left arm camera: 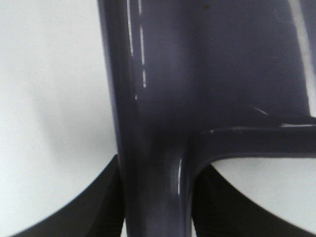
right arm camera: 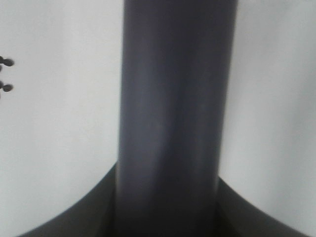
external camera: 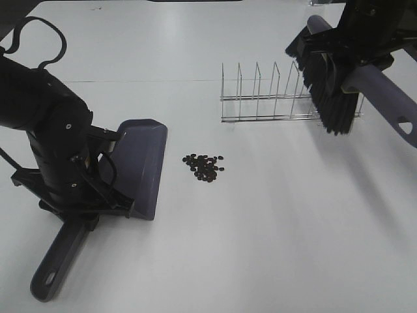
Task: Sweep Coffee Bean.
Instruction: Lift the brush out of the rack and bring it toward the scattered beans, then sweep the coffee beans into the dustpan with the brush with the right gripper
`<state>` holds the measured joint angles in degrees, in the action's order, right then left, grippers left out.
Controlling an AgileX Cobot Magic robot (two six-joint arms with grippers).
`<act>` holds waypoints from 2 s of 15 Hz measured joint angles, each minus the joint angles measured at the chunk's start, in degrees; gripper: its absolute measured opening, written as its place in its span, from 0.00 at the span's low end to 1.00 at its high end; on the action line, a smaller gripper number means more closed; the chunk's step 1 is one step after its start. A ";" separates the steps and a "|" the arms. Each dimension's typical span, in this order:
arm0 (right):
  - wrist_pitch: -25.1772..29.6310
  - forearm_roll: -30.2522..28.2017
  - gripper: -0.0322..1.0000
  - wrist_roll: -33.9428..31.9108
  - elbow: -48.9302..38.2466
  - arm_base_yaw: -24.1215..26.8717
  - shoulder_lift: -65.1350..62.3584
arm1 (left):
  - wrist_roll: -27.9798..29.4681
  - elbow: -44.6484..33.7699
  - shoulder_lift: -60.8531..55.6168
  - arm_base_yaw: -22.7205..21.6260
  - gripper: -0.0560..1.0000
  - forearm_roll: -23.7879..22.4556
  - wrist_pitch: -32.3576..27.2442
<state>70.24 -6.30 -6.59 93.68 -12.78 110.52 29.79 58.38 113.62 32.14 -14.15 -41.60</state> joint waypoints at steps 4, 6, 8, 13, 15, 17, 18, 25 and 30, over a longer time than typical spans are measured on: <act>0.06 -6.93 0.32 -3.38 -0.17 -10.66 0.74 | -0.23 0.00 0.00 0.00 0.38 -2.52 0.06; 0.00 -9.28 0.32 -4.70 -0.17 -14.04 3.32 | -0.46 0.00 0.00 0.00 0.38 -3.09 0.11; -0.06 -11.69 0.32 -5.90 -0.29 -16.96 9.17 | -1.32 0.00 0.00 0.00 0.38 -3.27 0.17; -0.23 -12.26 0.32 -9.28 -0.29 -17.07 16.62 | -2.41 0.00 0.00 0.00 0.38 -3.32 0.34; -0.57 -8.54 0.32 -9.97 0.06 -17.07 17.99 | -2.81 0.00 0.00 0.00 0.38 -3.50 0.86; -0.46 -2.64 0.32 -10.31 0.17 -17.19 19.08 | -3.04 0.00 0.00 0.00 0.38 -3.67 1.66; -0.40 -1.09 0.32 -10.37 0.17 -17.19 19.37 | -3.04 0.00 0.00 0.00 0.38 -3.67 1.72; -7.10 13.46 0.32 -10.54 0.11 -17.13 19.71 | -3.44 0.00 0.06 0.00 0.38 -3.72 2.58; -3.95 19.02 0.32 -10.77 8.59 -18.11 25.10 | -3.90 0.00 0.06 0.00 0.38 -3.72 2.64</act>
<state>66.29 12.72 -17.36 102.27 -30.88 135.62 25.90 58.38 113.67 32.14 -17.88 -38.96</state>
